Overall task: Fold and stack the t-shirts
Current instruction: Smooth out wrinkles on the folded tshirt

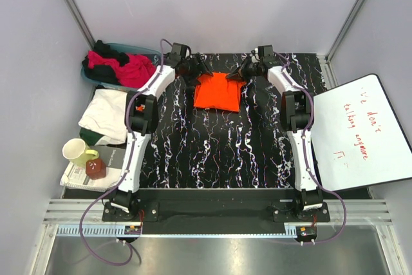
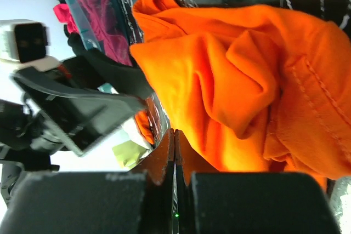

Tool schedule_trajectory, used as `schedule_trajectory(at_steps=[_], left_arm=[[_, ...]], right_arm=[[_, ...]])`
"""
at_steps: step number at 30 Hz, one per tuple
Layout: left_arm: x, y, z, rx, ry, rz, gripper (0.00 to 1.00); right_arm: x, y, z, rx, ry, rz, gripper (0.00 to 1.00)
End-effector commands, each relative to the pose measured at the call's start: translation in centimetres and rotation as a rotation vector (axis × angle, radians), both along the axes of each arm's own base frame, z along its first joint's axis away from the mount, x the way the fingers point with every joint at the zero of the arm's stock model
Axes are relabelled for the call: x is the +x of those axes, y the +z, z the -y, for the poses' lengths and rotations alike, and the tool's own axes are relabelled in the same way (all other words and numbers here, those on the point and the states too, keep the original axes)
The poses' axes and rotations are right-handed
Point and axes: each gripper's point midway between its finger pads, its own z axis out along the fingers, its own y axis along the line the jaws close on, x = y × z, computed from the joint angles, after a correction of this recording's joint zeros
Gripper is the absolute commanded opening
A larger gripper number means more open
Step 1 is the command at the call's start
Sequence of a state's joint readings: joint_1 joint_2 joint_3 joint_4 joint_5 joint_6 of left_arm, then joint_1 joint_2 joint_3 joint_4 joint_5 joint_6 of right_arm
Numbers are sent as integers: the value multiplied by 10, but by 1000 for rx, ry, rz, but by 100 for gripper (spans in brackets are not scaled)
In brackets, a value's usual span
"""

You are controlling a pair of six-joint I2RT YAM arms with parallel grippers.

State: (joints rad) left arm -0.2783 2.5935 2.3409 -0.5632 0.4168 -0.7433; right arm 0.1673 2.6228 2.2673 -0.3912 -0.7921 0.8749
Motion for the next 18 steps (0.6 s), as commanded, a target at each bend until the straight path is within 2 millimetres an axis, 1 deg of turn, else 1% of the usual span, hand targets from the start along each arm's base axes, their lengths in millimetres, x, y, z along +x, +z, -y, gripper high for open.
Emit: schedule_trajectory(at_steps=[1, 3, 5, 6, 7, 10, 12, 13, 15, 16, 18], left_arm=[[37, 62, -3, -105, 60, 180, 80], [43, 65, -6, -116, 74, 194, 73], [46, 64, -6, -131, 79, 199, 66], [49, 63, -5, -142, 82, 206, 59], [51, 59, -2, -155, 75, 200, 56], [51, 47, 1, -171, 73, 171, 56], [52, 47, 3, -185, 69, 177, 56], [51, 43, 3, -188, 66, 172, 54], [52, 43, 5, -205, 67, 173, 46], [52, 42, 8, -212, 60, 170, 37], [52, 39, 9, -224, 60, 162, 36]], right_arm=[[4, 25, 4, -9, -5, 58, 0], [4, 24, 3, -8, -5, 53, 0], [4, 21, 4, -9, -7, 47, 0], [3, 20, 3, -10, -5, 45, 0], [3, 20, 3, -11, -4, 42, 0], [1, 16, 3, -12, 1, 33, 0], [1, 16, 3, -13, 5, 33, 0], [1, 13, 3, -18, 4, 29, 0], [1, 12, 4, -20, 2, 27, 0], [1, 10, 4, -19, 0, 22, 0], [2, 8, 3, -20, 1, 20, 0]])
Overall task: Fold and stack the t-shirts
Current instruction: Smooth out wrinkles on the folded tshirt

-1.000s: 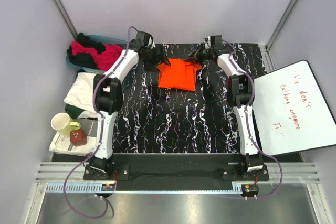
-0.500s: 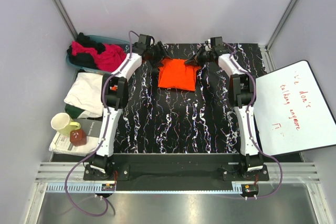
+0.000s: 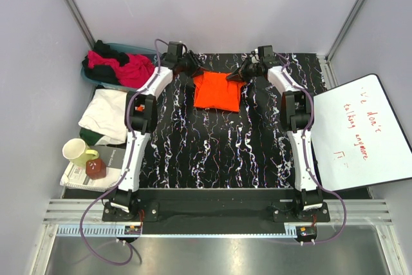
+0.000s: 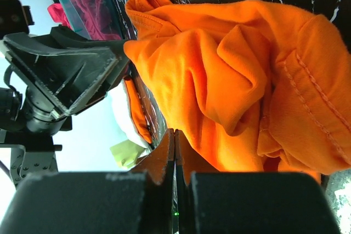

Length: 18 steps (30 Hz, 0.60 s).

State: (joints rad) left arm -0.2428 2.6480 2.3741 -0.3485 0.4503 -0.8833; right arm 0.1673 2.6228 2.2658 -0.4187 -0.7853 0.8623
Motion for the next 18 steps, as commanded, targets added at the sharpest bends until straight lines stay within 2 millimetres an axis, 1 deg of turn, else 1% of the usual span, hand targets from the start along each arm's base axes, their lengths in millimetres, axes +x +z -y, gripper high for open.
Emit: schedule_trajectory(at_steps=[1, 2, 4, 6, 8, 9, 11, 12, 13, 15, 17, 18], left_arm=[[7, 19, 13, -73, -36, 62, 37], [7, 17, 13, -74, -38, 61, 41], [5, 13, 13, -75, -43, 52, 41], [6, 13, 13, -82, -40, 57, 33], [9, 13, 12, -89, -30, 57, 18], [10, 15, 10, -92, -23, 58, 0], [15, 20, 3, -96, 0, 70, 0], [18, 28, -1, -96, 11, 86, 0], [21, 29, -8, -92, 27, 95, 0], [25, 34, -14, -93, 43, 104, 0], [29, 34, -23, -93, 58, 106, 0], [29, 31, -27, -91, 62, 99, 0]], right_arm=[[5, 12, 2, -6, -1, 34, 0], [5, 12, 3, -6, -1, 37, 0], [5, 11, 2, -8, -1, 34, 0], [6, 10, 3, -11, -6, 34, 0], [6, 8, 4, -14, -8, 29, 0], [6, 8, 4, -16, -8, 30, 0], [4, 6, 4, -20, -7, 26, 0], [4, 6, 5, -26, -9, 30, 0], [2, 3, 5, -33, -8, 24, 0], [3, 2, 7, -49, -19, 29, 0], [2, -1, 8, -55, -24, 19, 0], [2, -3, 9, -58, -26, 15, 0]])
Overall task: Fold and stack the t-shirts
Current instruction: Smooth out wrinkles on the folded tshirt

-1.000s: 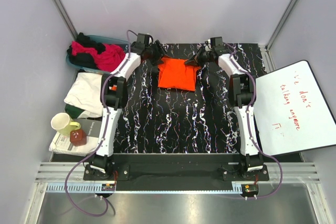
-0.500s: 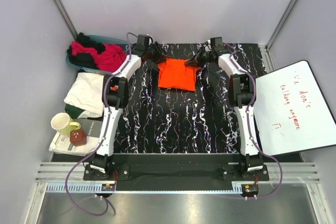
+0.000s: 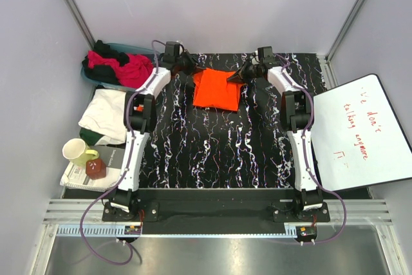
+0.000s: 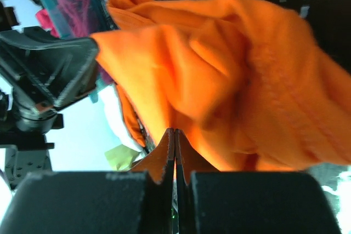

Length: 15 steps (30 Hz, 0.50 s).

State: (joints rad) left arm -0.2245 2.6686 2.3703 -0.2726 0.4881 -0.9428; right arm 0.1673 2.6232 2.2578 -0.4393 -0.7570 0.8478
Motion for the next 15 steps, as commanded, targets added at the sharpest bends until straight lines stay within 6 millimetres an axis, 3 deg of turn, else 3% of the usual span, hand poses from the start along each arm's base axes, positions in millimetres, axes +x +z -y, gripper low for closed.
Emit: schedule_trajectory(at_steps=[1, 8, 13, 15], left_arm=[[19, 26, -26, -19, 47, 79, 0], [14, 3, -33, -25, 37, 28, 0], [6, 17, -29, -50, -34, 53, 64], [-6, 37, -29, -34, -85, 94, 83]], right_arm=[[3, 5, 5, -29, -14, 29, 0], [5, 0, 6, -32, -21, 21, 0], [3, 1, 6, -31, -23, 14, 0], [0, 5, 5, -33, -14, 23, 0]])
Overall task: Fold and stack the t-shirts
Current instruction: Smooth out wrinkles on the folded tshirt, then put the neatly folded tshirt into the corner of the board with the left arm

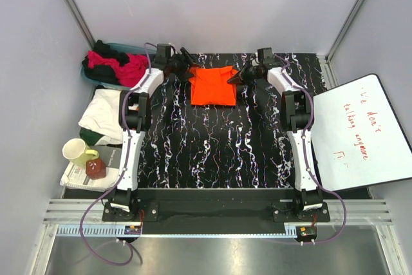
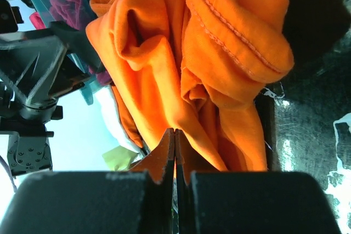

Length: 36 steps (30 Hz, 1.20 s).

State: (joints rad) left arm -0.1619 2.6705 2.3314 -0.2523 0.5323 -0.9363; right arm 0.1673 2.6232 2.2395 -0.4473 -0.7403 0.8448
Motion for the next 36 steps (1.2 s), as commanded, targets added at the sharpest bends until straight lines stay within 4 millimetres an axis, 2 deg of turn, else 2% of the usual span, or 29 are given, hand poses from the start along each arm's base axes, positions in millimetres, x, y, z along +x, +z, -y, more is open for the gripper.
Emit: schedule_trajectory(at_steps=[1, 2, 3, 4, 5, 6, 7, 8, 9, 10, 11, 12, 13, 14, 16, 17, 18, 19, 21, 22, 24, 26, 28, 30, 32, 33, 34, 35, 36], left_arm=[[-19, 59, 6, -10, -123, 132, 95], [-33, 79, 4, -1, -138, 151, 99], [-41, 86, 1, 27, -152, 163, 99], [-51, 125, -2, 42, -154, 227, 99], [-62, 117, -7, 71, -146, 204, 99], [-69, 126, -12, 107, -153, 235, 99], [-81, 150, -17, 135, -152, 272, 99], [-85, 158, -27, 183, -134, 280, 99], [-96, 156, -36, 238, -148, 256, 99], [-105, 177, -51, 263, -122, 277, 99], [-109, 183, -64, 303, -85, 279, 99], [-119, 183, -75, 346, -81, 265, 99], [-129, 199, -92, 376, -47, 281, 99], [-137, 196, -109, 432, -2, 242, 99], [-155, 207, -142, 494, 71, 237, 99], [-160, 204, -159, 535, 124, 215, 99], [-169, 200, -172, 558, 162, 174, 99], [-181, 196, -191, 587, 215, 141, 99], [-199, 183, -218, 657, 289, 46, 99], [-208, 174, -230, 675, 315, 3, 99], [-221, 164, -240, 695, 323, -53, 99], [-232, 158, -247, 702, 327, -79, 99], [-243, 157, -254, 716, 341, -89, 99], [-249, 159, -259, 722, 349, -88, 99], [-255, 157, -264, 729, 353, -101, 99], [-258, 156, -266, 732, 353, -108, 99], [-261, 154, -275, 753, 377, -125, 99], [-263, 152, -277, 761, 371, -136, 99], [-265, 147, -280, 764, 367, -152, 99]], right_arm=[[2, 25, 2, -22, 14, 78, 0], [-2, 28, 0, -34, 26, 80, 0], [-4, 37, -1, -51, 41, 104, 0], [-5, 46, 1, -114, 68, 167, 0], [-22, 46, -8, -159, 113, 140, 0], [-21, 65, -13, -218, 172, 241, 0], [-36, 59, -12, -310, 200, 198, 1], [-42, 83, -33, -348, 248, 281, 5], [-51, 87, -42, -404, 316, 335, 10], [-63, 88, -48, -459, 346, 335, 18], [-78, 95, -72, -467, 402, 373, 22], [-87, 97, -81, -473, 434, 389, 27], [-94, 103, -90, -463, 450, 400, 39], [-104, 99, -100, -445, 471, 380, 42], [-123, 96, -126, -365, 507, 334, 51], [-128, 93, -133, -336, 515, 314, 62], [-141, 96, -148, -261, 540, 272, 74], [-142, 91, -159, -217, 548, 261, 80], [-153, 93, -178, -116, 563, 206, 86], [-158, 86, -192, -99, 579, 202, 91], [-164, 89, -207, -53, 580, 181, 100], [-168, 79, -224, -1, 583, 155, 100], [-169, 80, -245, 78, 564, 130, 100], [-171, 70, -259, 114, 534, 70, 100], [-174, 79, -279, 169, 530, 86, 97], [-175, 67, -287, 178, 533, 69, 95], [-175, 80, -294, 206, 536, 95, 94], [-182, 80, -303, 220, 540, 72, 92], [-185, 70, -308, 225, 546, 58, 92]])
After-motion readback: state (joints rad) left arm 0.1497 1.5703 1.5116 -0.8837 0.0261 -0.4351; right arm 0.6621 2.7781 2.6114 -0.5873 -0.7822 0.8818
